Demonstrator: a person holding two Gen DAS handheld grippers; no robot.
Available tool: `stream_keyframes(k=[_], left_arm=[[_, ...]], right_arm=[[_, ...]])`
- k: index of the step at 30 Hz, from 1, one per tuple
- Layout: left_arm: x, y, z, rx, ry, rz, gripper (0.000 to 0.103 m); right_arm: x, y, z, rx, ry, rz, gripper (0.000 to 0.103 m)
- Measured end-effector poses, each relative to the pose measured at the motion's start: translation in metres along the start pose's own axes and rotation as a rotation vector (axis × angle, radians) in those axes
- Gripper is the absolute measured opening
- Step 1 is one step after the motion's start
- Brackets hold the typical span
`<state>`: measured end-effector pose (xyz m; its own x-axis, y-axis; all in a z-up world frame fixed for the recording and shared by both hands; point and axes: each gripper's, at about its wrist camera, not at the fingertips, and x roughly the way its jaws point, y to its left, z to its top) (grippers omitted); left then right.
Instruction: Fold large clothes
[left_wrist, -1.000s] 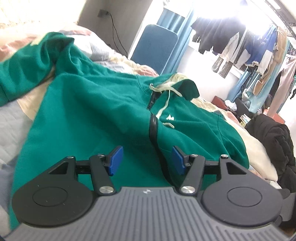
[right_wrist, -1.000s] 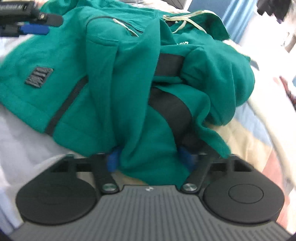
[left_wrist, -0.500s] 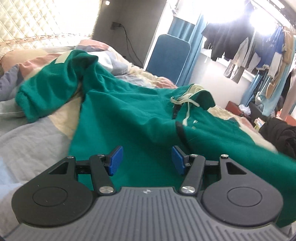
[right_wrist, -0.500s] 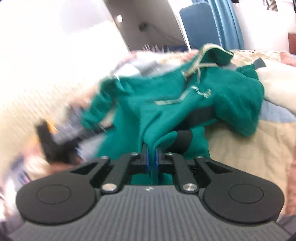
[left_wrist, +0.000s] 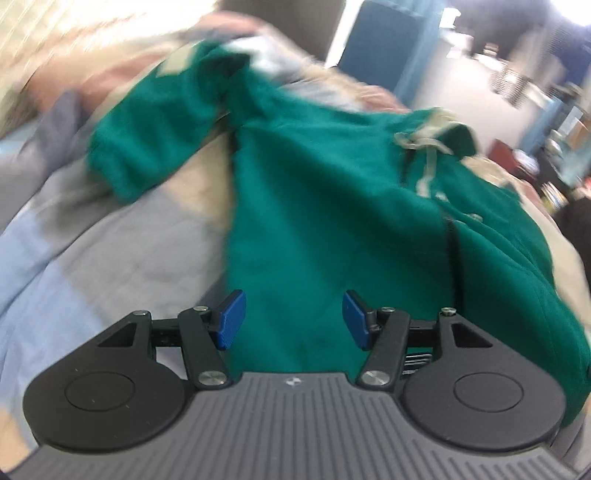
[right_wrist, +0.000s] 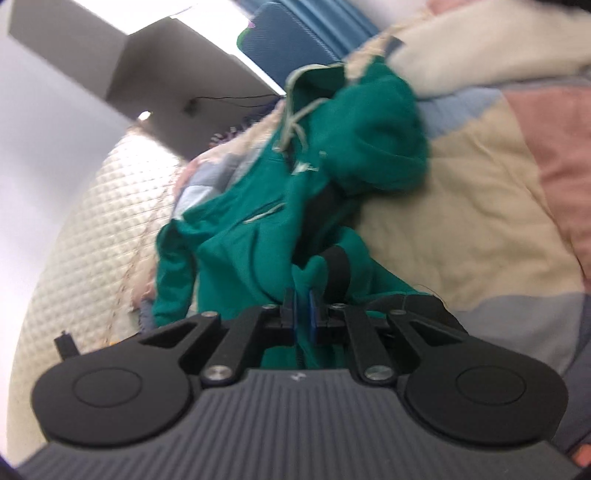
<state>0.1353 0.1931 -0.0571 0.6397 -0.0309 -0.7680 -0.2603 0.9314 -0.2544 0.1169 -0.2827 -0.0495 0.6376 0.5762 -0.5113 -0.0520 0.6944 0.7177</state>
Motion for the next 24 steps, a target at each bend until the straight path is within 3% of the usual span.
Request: stream_keyframes(k=[3,7,8,10,12,13,16,21,24], left_arm=[[0.000,0.021,0.004,-0.117,0.045,0.039,0.064],[0.007,0.024,-0.004,-0.131,0.108,0.070,0.063],[0.011,0.022,-0.006,-0.124,0.122,0.082,0.063],[0.021,0.019,-0.009,-0.125,0.163,0.089,0.062],[0.028,0.015,-0.014,-0.129,0.196,0.085,0.062],[0.031,0.012,-0.017,-0.127,0.208,0.085,0.062],[0.041,0.002,-0.024,-0.113,0.255,0.067,0.061],[0.049,-0.013,-0.036,-0.073,0.274,0.125,0.059],[0.049,-0.014,-0.038,-0.081,0.262,0.153,0.044]], right_arm=[[0.001,-0.012,0.000,0.069,0.008,0.029,0.009],[0.004,-0.014,-0.002,0.043,0.020,0.011,0.012],[0.005,-0.014,-0.002,0.016,0.026,-0.001,0.016],[0.003,-0.012,-0.005,-0.032,0.037,-0.045,0.040],[0.003,-0.009,-0.008,-0.075,0.030,-0.090,0.073],[0.004,-0.007,-0.009,-0.103,0.030,-0.106,0.076],[0.010,-0.005,-0.012,-0.195,0.044,-0.153,0.079],[0.036,0.009,-0.024,-0.379,0.117,-0.233,0.080],[0.046,0.028,-0.037,-0.571,0.149,-0.197,0.079]])
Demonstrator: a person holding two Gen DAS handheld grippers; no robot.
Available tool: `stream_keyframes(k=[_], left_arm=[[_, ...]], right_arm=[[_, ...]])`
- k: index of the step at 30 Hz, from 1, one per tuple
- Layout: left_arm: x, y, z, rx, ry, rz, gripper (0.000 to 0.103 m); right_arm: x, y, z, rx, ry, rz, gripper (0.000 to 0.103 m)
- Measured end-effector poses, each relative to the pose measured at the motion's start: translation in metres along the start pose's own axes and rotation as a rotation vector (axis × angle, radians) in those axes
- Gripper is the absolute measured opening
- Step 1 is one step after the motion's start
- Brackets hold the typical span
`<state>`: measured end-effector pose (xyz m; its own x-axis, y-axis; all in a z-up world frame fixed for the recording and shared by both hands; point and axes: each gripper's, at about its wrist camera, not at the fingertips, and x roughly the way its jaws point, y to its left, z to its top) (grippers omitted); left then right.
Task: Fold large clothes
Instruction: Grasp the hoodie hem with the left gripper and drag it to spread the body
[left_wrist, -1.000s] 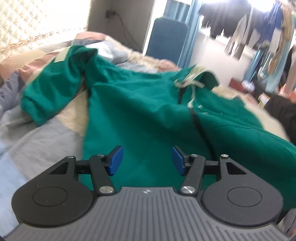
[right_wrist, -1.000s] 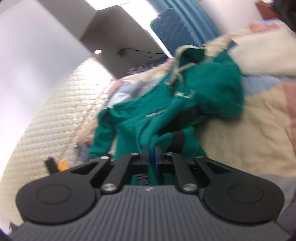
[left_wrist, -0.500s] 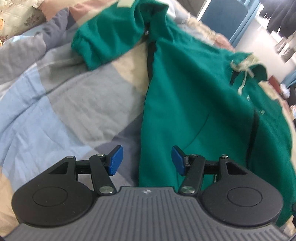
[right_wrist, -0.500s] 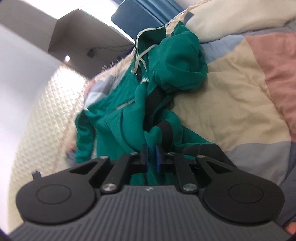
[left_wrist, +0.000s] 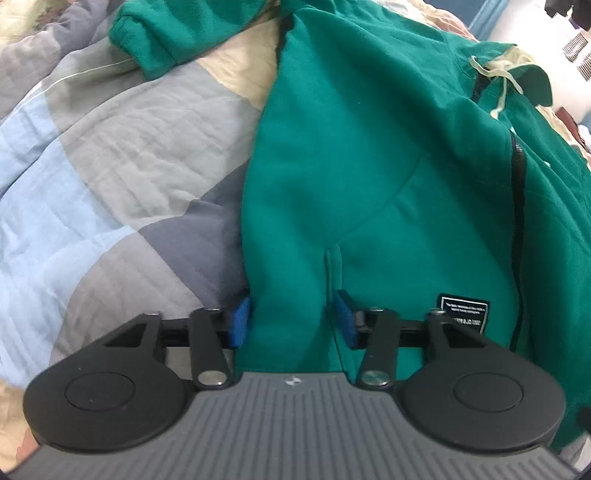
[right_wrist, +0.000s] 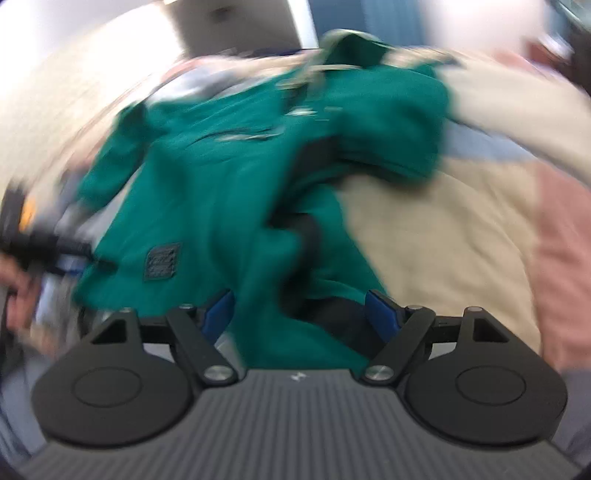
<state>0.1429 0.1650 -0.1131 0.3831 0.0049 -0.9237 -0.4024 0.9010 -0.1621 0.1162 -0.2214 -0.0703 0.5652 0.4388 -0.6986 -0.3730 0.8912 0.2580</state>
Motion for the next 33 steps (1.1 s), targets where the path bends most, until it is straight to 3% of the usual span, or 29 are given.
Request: stream_keyframes(k=[3,7,10,12,13,17,18,20,25,27,30,33], left_arm=[[-0.001,0.001,-0.002,0.007,-0.018,0.001,0.036],[-0.006,0.002,-0.007,0.007,-0.061,-0.012,0.020],[-0.018,0.002,-0.008,0.000,-0.107,-0.041,0.014],[-0.031,0.005,-0.008,-0.013,-0.129,-0.071,0.014],[-0.037,0.007,-0.007,-0.015,-0.139,-0.088,0.013],[-0.066,0.020,-0.002,-0.028,-0.177,-0.160,0.013],[-0.076,0.023,0.000,-0.032,-0.191,-0.172,0.011],[-0.095,0.031,0.004,-0.029,-0.223,-0.189,0.007],[-0.140,0.066,0.020,-0.052,-0.270,-0.219,0.007],[-0.154,0.084,0.027,-0.074,-0.281,-0.226,0.007],[-0.162,0.105,0.032,-0.064,-0.281,-0.183,0.007],[-0.150,0.117,0.030,-0.065,-0.232,-0.141,0.007]], right_arm=[[-0.008,0.017,-0.002,-0.108,-0.036,0.048,0.082],[-0.012,0.022,-0.004,-0.136,-0.056,0.045,0.085],[0.012,0.022,-0.005,-0.144,0.026,-0.130,0.085],[0.028,0.022,-0.009,-0.176,0.069,-0.199,0.084],[0.035,0.025,-0.010,-0.195,0.089,-0.210,0.079],[0.039,0.043,-0.010,-0.284,0.106,-0.232,0.026],[0.034,0.044,-0.007,-0.266,0.097,-0.224,0.018],[0.015,0.042,0.001,-0.195,0.056,-0.153,0.016],[-0.058,0.017,0.023,0.172,-0.076,0.188,0.014],[-0.085,0.014,0.028,0.280,-0.120,0.280,0.010],[-0.102,0.016,0.025,0.337,-0.124,0.310,0.010],[-0.080,0.021,0.011,0.361,-0.010,0.220,0.010]])
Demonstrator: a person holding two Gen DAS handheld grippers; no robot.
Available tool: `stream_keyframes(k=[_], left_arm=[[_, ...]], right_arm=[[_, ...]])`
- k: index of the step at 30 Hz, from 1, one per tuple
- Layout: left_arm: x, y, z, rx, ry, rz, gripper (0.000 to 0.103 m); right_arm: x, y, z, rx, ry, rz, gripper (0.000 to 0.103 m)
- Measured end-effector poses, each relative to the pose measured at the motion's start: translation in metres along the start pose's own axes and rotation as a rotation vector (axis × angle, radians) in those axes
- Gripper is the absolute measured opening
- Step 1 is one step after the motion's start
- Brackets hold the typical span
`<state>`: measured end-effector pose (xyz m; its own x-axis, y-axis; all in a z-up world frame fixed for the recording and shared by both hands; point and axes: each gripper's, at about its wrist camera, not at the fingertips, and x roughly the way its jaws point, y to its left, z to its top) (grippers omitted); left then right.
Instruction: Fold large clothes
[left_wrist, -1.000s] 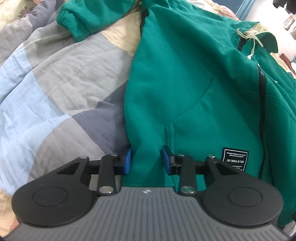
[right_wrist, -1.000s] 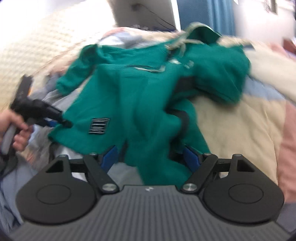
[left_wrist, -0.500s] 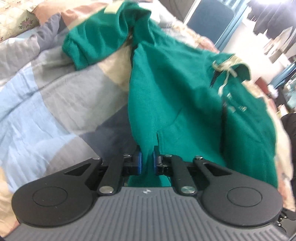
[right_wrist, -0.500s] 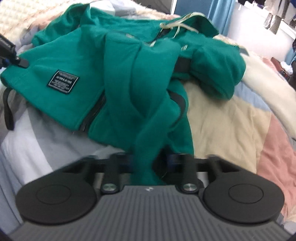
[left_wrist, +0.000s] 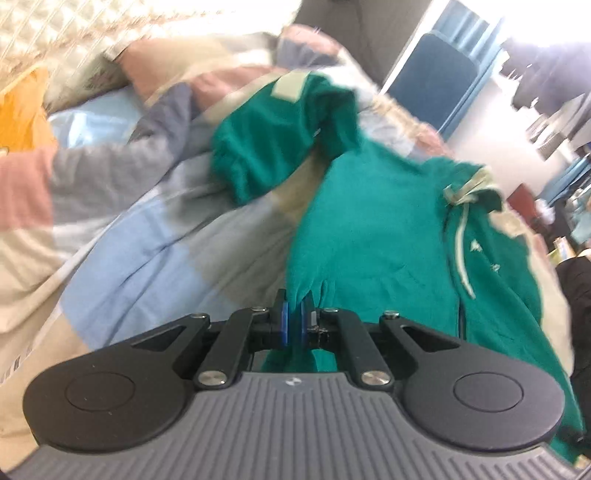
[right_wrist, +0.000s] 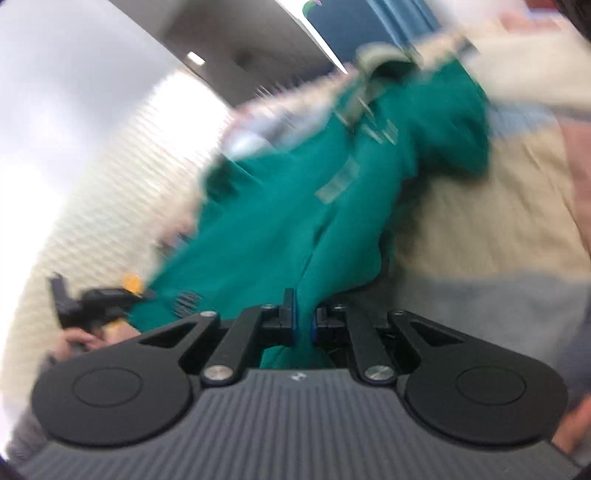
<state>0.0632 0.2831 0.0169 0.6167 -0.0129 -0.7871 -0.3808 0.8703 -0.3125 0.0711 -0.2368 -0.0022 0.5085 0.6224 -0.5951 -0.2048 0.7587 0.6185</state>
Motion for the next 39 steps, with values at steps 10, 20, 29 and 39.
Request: stream_keyframes(k=[10,20,29,39], left_arm=[[0.020,-0.004,-0.025,0.068,-0.002,0.111,0.033],[-0.016,-0.076,-0.004,0.162,-0.203,0.019,0.054],[0.013,-0.221,-0.020,0.338,-0.263,-0.180,0.054],[0.130,-0.261,-0.069,0.414,-0.199,-0.266,0.054]], right_arm=[[0.066,-0.025,-0.030,0.073,0.165,-0.175,0.018],[0.015,-0.029,0.020,0.028,-0.055,-0.198,0.074],[0.022,-0.052,0.084,0.053,-0.303,-0.244,0.074],[0.079,-0.115,0.185,0.054,-0.386,-0.344,0.074]])
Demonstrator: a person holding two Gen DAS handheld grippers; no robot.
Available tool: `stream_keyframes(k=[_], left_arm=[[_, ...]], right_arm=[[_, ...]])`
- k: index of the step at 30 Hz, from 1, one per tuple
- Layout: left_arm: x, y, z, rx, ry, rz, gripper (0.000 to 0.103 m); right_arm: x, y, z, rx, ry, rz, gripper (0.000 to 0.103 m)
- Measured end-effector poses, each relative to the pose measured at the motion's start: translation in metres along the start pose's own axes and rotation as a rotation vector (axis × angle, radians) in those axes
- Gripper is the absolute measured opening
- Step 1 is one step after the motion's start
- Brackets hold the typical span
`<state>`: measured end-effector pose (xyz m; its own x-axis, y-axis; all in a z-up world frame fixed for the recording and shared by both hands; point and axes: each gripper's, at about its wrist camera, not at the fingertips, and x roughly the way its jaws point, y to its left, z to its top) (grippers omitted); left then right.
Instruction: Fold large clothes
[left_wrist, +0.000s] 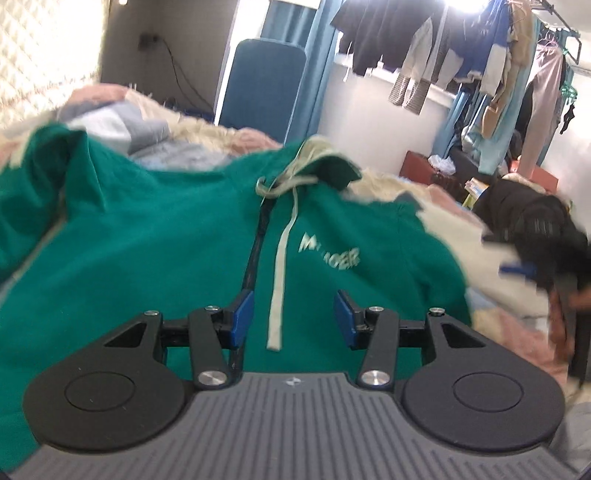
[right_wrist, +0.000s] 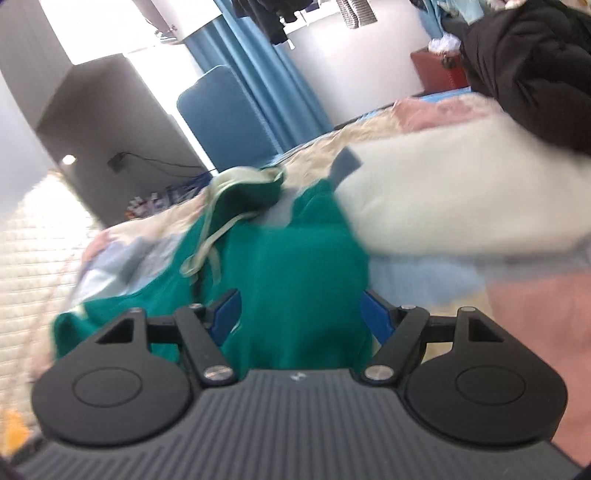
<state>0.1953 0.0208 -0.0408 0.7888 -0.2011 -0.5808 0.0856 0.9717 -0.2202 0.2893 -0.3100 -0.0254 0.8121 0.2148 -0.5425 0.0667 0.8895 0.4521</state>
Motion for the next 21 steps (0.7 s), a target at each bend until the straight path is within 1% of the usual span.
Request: stream_keyframes(k=[2,5,6,7,8,10,12,13,15,17,18,19,20,21], left_arm=[[0.023,0.006,-0.013,0.016,0.028,0.022,0.054],[0.050,0.026,-0.023,-0.002,0.034,0.014,0.054],[0.059,0.031,-0.024,-0.020,0.040,0.009,0.054],[0.067,0.037,-0.026,-0.042,0.036,0.002,0.054],[0.075,0.045,-0.028,-0.059,0.032,-0.003,0.054],[0.091,0.056,-0.030,-0.083,0.030,-0.011,0.054],[0.104,0.061,-0.033,-0.092,0.031,-0.019,0.054],[0.110,0.063,-0.033,-0.101,0.034,-0.028,0.054],[0.119,0.066,-0.033,-0.116,0.020,-0.048,0.054],[0.125,0.068,-0.035,-0.114,0.019,-0.050,0.054],[0.127,0.069,-0.035,-0.113,0.022,-0.054,0.054],[0.127,0.069,-0.035,-0.111,0.021,-0.058,0.054],[0.128,0.069,-0.035,-0.110,0.021,-0.059,0.054],[0.125,0.069,-0.035,-0.111,0.018,-0.060,0.054]], right_arm=[[0.030,-0.006,0.012,-0.018,-0.014,-0.018,0.074],[0.080,-0.019,0.028,-0.001,-0.027,-0.002,0.074],[0.095,-0.022,0.032,0.007,-0.024,0.001,0.071],[0.109,-0.025,0.036,0.004,-0.026,-0.003,0.066],[0.124,-0.027,0.039,0.004,-0.046,-0.020,0.058],[0.149,-0.033,0.043,0.026,-0.050,-0.038,0.059],[0.179,-0.042,0.047,0.065,0.002,-0.032,0.059],[0.188,-0.044,0.047,0.066,0.005,-0.030,0.059],[0.200,-0.043,0.047,0.006,-0.022,-0.007,0.059],[0.207,-0.038,0.047,-0.045,-0.020,0.018,0.059],[0.209,-0.035,0.047,-0.072,-0.015,0.035,0.051],[0.209,-0.031,0.047,-0.109,-0.009,0.038,0.045],[0.209,-0.025,0.046,-0.144,-0.009,0.007,0.030],[0.208,-0.024,0.046,-0.162,-0.004,-0.015,0.024]])
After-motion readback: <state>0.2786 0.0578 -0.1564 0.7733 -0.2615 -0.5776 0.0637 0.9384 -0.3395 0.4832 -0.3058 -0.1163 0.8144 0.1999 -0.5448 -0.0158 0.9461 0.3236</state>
